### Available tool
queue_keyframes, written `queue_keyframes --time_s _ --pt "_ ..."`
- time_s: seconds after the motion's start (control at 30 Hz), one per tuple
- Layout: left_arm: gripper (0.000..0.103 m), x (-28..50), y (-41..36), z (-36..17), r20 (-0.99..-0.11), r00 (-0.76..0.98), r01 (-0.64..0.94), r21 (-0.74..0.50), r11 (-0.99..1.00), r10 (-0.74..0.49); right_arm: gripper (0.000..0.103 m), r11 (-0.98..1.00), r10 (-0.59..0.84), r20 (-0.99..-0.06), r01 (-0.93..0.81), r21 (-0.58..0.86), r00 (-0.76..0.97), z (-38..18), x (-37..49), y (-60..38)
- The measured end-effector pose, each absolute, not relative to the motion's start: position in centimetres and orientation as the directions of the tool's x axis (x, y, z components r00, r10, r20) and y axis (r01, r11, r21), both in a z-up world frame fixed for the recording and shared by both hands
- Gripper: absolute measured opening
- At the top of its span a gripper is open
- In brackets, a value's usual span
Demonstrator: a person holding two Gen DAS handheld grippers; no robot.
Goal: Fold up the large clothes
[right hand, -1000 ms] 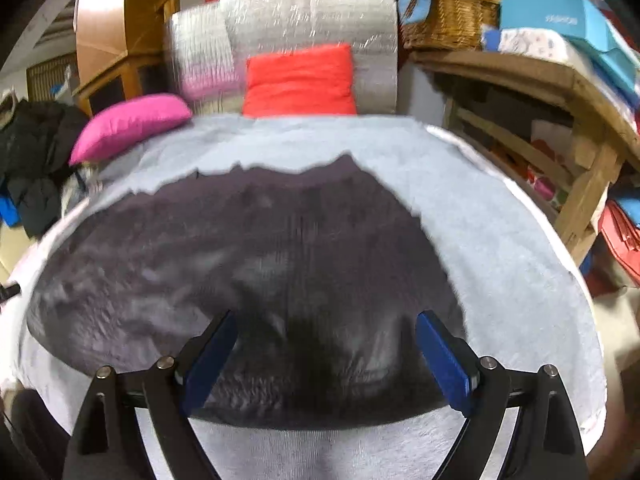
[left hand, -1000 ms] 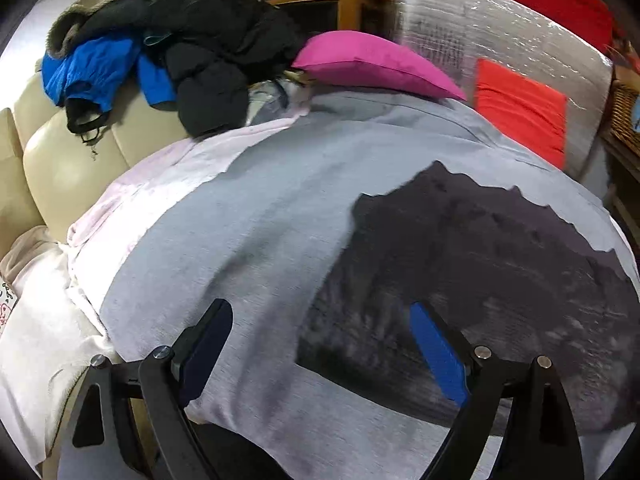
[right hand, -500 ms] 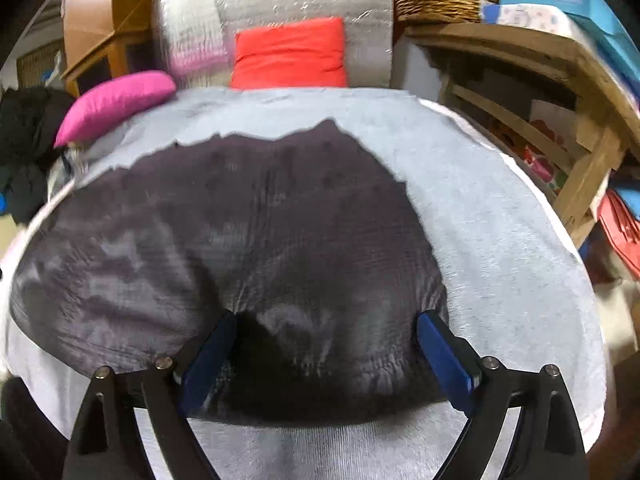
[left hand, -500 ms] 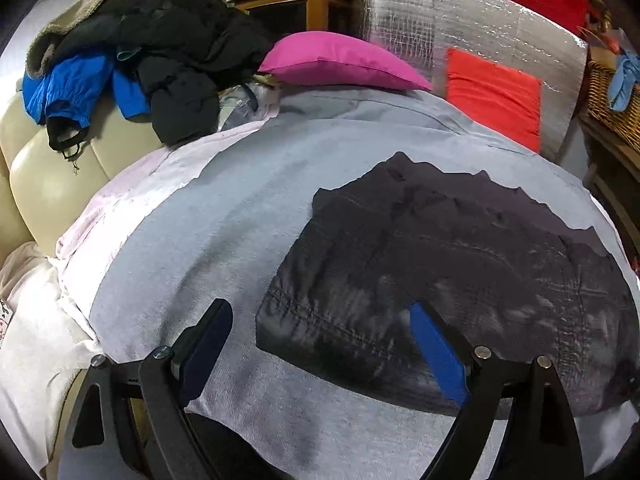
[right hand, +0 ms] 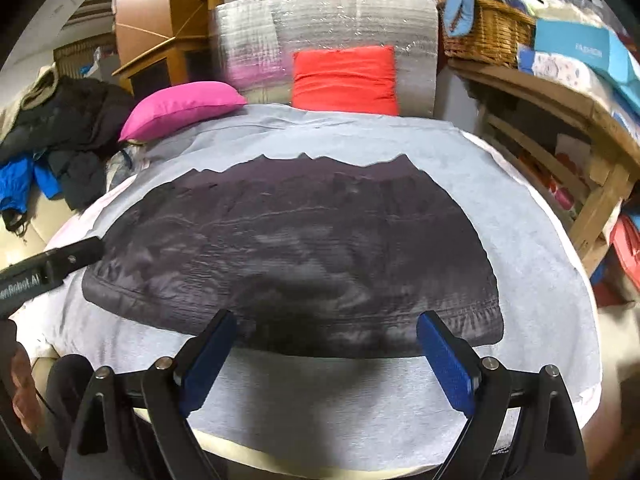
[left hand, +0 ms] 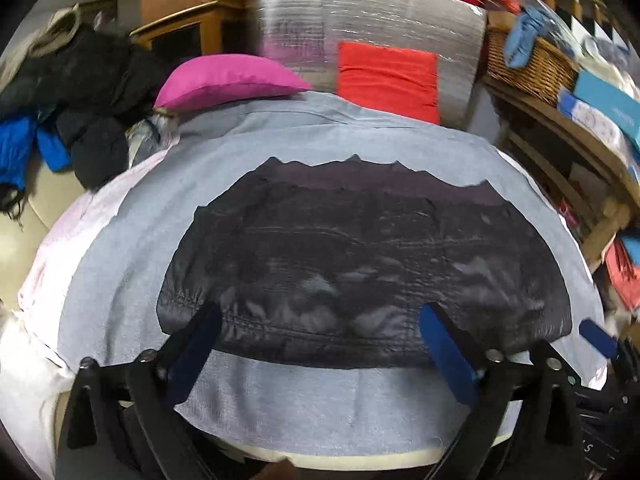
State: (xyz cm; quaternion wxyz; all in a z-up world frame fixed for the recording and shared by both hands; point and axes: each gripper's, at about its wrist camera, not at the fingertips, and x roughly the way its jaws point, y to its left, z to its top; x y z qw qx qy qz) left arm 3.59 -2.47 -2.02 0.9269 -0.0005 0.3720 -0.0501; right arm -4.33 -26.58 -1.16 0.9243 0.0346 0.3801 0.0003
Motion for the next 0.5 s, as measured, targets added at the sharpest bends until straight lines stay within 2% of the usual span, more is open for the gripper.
queue_keyframes --time_s 0.5 --pt "0.1 2.35 -3.74 -1.14 -0.667 0.74 0.111 0.002 0.994 -0.082 0.094 0.998 -0.004 -0.699 0.052 0.047 0.715 -0.24 -4.93 -25.54"
